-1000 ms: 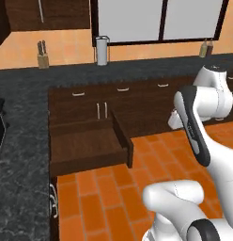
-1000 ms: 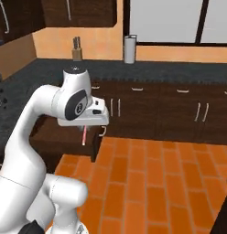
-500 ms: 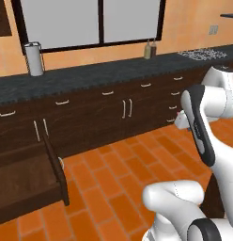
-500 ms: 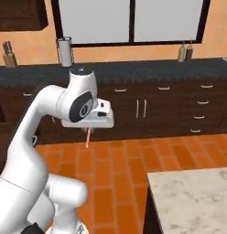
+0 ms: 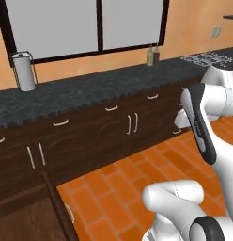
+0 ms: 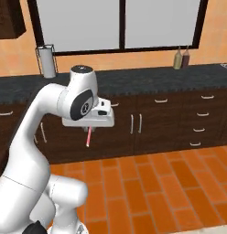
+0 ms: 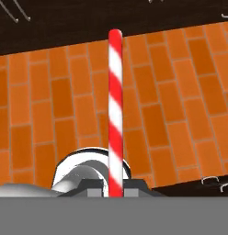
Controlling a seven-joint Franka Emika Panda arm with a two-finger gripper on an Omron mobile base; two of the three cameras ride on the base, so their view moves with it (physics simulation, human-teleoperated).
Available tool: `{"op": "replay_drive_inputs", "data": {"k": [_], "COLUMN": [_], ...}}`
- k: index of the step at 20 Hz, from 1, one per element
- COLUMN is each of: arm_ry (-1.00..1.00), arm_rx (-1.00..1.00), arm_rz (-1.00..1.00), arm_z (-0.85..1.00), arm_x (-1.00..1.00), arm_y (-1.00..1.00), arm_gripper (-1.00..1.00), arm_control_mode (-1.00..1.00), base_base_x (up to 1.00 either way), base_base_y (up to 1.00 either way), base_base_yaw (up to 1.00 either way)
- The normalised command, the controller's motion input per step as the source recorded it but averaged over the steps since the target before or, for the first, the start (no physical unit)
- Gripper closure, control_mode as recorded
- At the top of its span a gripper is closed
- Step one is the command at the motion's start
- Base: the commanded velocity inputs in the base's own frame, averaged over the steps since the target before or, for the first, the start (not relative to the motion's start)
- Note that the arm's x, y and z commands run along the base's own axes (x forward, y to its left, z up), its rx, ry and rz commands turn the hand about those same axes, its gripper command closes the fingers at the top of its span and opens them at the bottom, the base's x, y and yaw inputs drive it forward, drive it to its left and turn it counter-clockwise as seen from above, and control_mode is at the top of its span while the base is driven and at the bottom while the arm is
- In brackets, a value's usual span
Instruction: Take a straw from the drawer in front and place it inside the glass cup on the dining counter.
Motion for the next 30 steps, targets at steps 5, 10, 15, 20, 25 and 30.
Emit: {"op": "replay_drive_inputs", "data": {"k": [5,10,15,20,25,30], "arm_ry": [0.0,0.0,0.0,0.0,0.0,0.0], "arm_rx": [0.0,0.0,0.0,0.0,0.0,0.0], "arm_rz": [0.0,0.0,0.0,0.0,0.0,0.0], "arm_z": [0.0,0.0,0.0,0.0,0.0,0.0], "arm_x": [0.0,0.0,0.0,0.0,0.0,0.0], "arm_y": [0.0,0.0,0.0,0.0,0.0,0.0], "arm_gripper": [1.0,1.0,1.0,1.0,1.0,1.0], "arm_control_mode": [1.0,1.0,1.0,1.0,1.0,1.0], "base_base_x": [1.0,0.95,0.63,0.6,0.69,0.94], "base_base_y": [-0.01,-0.22,-0.21,-0.28,-0.28,-0.16], "base_base_yaw": [-0.2,-0.41,-0.62,-0.61,-0.58,-0.49]}}
